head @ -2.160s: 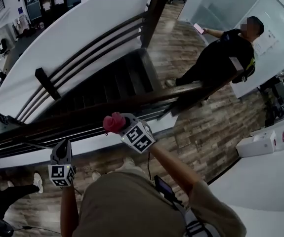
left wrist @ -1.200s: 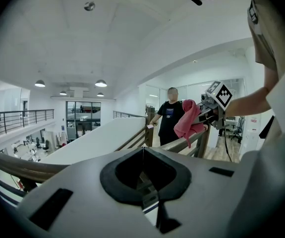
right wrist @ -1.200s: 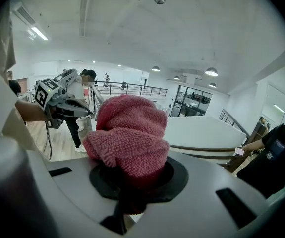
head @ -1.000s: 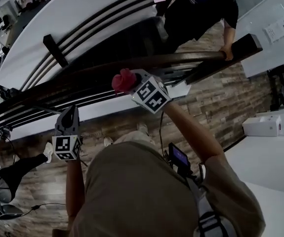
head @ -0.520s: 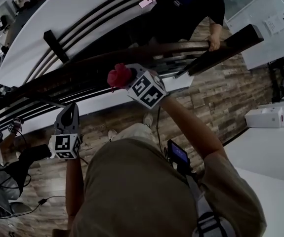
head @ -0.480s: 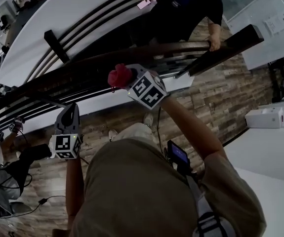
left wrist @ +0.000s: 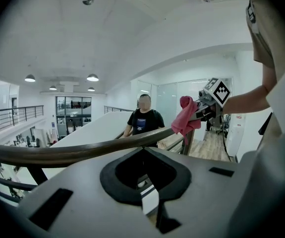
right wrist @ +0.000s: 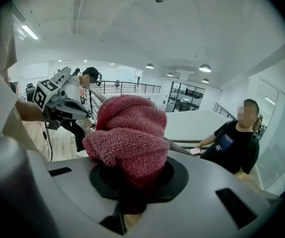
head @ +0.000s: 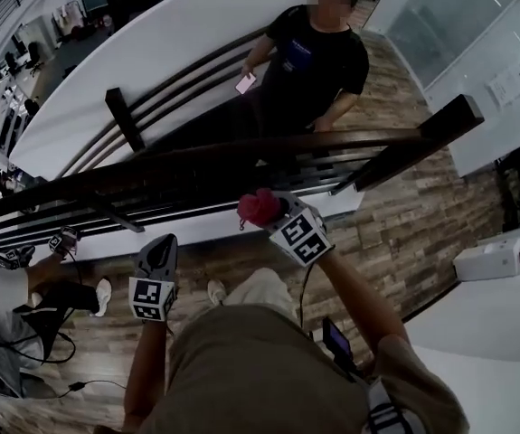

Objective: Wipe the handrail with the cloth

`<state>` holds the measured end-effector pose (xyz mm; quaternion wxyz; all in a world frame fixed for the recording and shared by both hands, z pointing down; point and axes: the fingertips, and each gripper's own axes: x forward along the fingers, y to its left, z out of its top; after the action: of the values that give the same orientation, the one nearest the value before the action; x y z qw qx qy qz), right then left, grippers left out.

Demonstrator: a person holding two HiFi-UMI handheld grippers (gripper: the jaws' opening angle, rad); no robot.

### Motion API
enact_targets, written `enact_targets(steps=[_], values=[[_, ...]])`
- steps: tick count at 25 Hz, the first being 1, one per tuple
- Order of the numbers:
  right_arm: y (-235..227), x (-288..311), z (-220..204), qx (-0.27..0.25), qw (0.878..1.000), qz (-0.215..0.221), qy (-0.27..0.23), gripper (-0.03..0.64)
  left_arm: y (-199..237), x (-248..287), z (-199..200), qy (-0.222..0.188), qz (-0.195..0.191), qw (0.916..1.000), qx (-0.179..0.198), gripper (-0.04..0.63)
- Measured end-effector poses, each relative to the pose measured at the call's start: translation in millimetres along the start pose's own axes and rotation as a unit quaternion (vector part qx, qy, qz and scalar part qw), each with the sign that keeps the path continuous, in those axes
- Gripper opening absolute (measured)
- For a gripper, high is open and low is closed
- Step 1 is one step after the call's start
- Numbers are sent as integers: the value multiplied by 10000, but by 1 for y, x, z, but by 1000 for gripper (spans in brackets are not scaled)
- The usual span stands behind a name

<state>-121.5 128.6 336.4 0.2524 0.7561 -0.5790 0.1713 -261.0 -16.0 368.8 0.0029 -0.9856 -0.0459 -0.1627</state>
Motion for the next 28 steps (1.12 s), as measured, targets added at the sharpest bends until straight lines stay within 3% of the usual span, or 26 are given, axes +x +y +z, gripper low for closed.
enact_targets(steps=[5, 14, 28], values=[[9, -26, -22, 118, 9999, -75, 66, 57, -18, -9, -4, -5, -18, 10000, -92, 18], [9, -81, -67, 226, 9995, -190, -64, 57, -79, -19, -4, 8, 17, 10000, 66, 18], [1, -199, -145, 231, 9993, 73, -269, 57, -222, -35, 1, 42, 424, 9990, -111, 18]])
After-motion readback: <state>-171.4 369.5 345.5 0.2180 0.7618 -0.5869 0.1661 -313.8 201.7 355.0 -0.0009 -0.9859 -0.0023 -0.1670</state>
